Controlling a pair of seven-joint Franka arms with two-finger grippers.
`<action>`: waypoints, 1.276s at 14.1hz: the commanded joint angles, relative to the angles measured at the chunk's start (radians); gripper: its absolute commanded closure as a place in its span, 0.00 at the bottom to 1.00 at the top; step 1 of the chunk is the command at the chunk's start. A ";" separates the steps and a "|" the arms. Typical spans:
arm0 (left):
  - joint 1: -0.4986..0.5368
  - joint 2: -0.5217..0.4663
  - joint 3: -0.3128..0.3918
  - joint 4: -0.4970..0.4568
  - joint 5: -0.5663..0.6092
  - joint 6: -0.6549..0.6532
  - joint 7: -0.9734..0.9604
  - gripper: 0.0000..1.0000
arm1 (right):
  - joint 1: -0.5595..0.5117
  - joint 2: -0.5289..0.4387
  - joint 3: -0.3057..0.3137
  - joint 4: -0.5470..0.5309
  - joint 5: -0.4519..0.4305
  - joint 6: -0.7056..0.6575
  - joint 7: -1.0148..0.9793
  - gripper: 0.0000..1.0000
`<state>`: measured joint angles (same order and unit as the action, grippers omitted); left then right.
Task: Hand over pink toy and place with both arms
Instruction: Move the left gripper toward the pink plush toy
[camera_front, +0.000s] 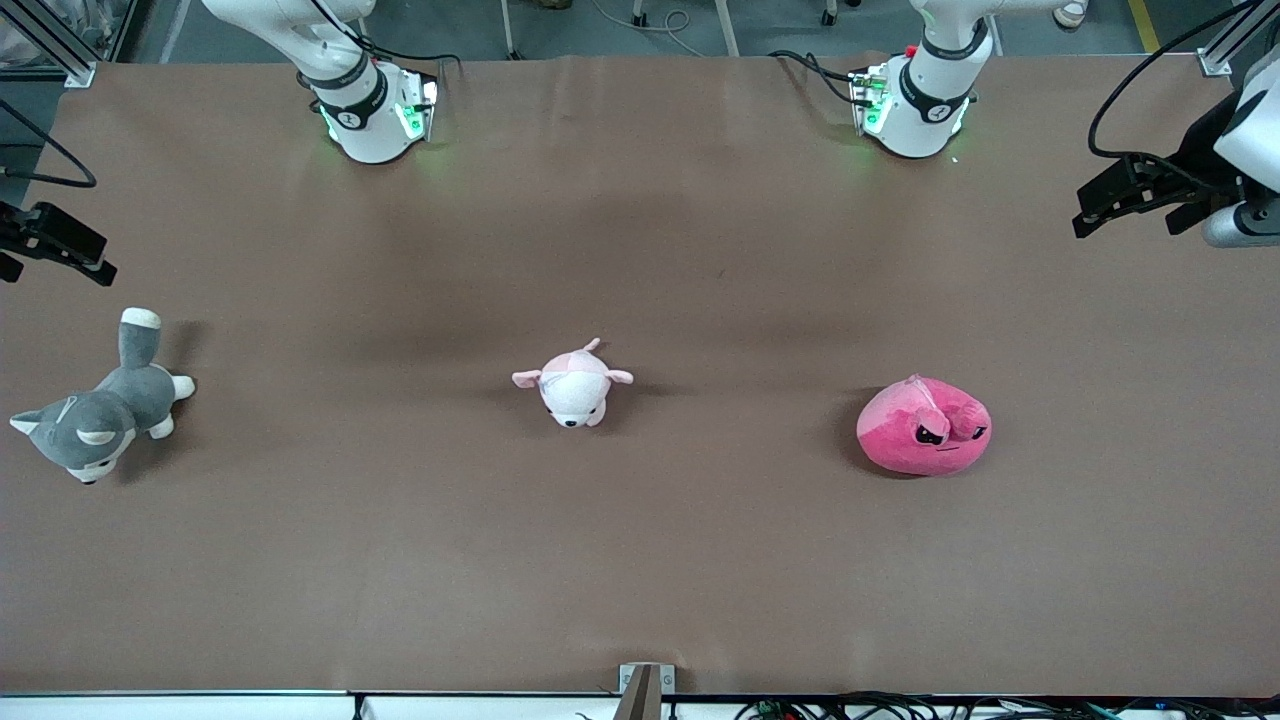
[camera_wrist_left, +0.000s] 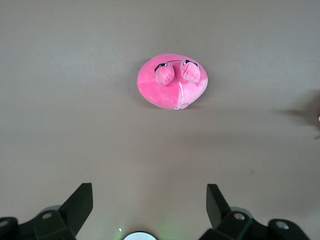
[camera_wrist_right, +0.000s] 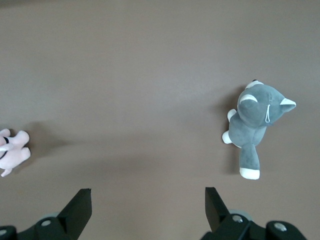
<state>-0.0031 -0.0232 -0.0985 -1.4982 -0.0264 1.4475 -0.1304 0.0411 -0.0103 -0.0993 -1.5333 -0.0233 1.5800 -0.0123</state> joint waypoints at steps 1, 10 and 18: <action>0.005 -0.003 -0.001 0.007 0.017 0.002 0.011 0.00 | 0.011 -0.040 0.001 -0.057 -0.029 -0.002 -0.008 0.00; 0.031 0.203 0.005 -0.037 0.069 0.100 -0.001 0.00 | 0.008 -0.046 0.000 -0.065 -0.027 0.000 -0.008 0.00; 0.054 0.244 -0.003 -0.349 0.043 0.619 -0.093 0.00 | 0.008 -0.039 0.000 -0.039 -0.024 0.008 -0.005 0.00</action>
<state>0.0457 0.2280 -0.0909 -1.7947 0.0246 1.9983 -0.1813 0.0456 -0.0245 -0.1009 -1.5577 -0.0287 1.5891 -0.0124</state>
